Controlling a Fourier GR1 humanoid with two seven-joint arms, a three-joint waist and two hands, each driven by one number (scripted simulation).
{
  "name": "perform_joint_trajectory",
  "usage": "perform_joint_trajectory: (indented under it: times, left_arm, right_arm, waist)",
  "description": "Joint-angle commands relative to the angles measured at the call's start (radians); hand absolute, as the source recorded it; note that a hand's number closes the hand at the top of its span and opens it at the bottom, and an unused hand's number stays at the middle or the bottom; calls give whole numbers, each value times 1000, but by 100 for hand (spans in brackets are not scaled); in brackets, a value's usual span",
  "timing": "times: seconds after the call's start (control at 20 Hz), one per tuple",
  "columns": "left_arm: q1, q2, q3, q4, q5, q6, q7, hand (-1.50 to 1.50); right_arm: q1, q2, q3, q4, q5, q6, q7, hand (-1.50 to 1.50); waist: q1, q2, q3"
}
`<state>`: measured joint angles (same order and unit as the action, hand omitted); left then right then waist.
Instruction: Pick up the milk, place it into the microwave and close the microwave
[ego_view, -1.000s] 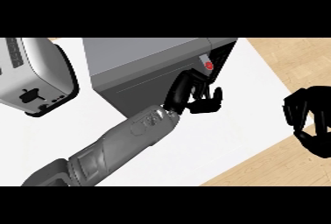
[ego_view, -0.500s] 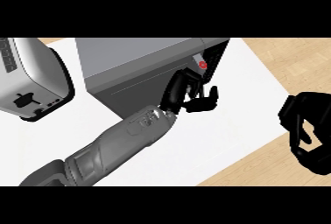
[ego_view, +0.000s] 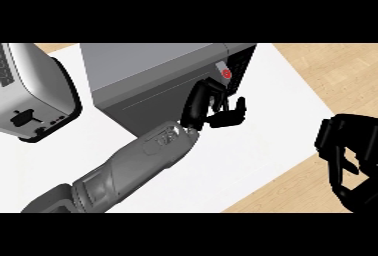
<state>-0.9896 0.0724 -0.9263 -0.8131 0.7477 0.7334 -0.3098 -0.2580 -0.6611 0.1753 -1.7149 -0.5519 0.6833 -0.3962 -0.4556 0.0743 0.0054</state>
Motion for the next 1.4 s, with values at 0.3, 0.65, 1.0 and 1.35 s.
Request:
perform_joint_trajectory:
  times: [0.3, 0.65, 1.0, 1.35]
  left_arm:
    - [17, -71, 222, -22, 233, -16, 75, 150]
    - [61, -73, 283, 10, 339, -138, 41, 150]
    - [103, -61, 260, 61, 402, -274, 2, 150]
    - [117, -25, 232, 100, 447, -411, -18, 150]
  right_arm:
    - [68, -22, 105, -64, -9, 79, 44, 150]
    - [143, 6, 153, -142, -25, 35, 73, 150]
    - [220, 44, 187, -218, -4, -28, 80, 150]
    - [283, 74, 228, -304, 34, -90, 99, 150]
  waist:
    - [50, 35, -18]
    - [92, 21, -16]
    - [138, 14, -15]
    - [168, 14, -17]
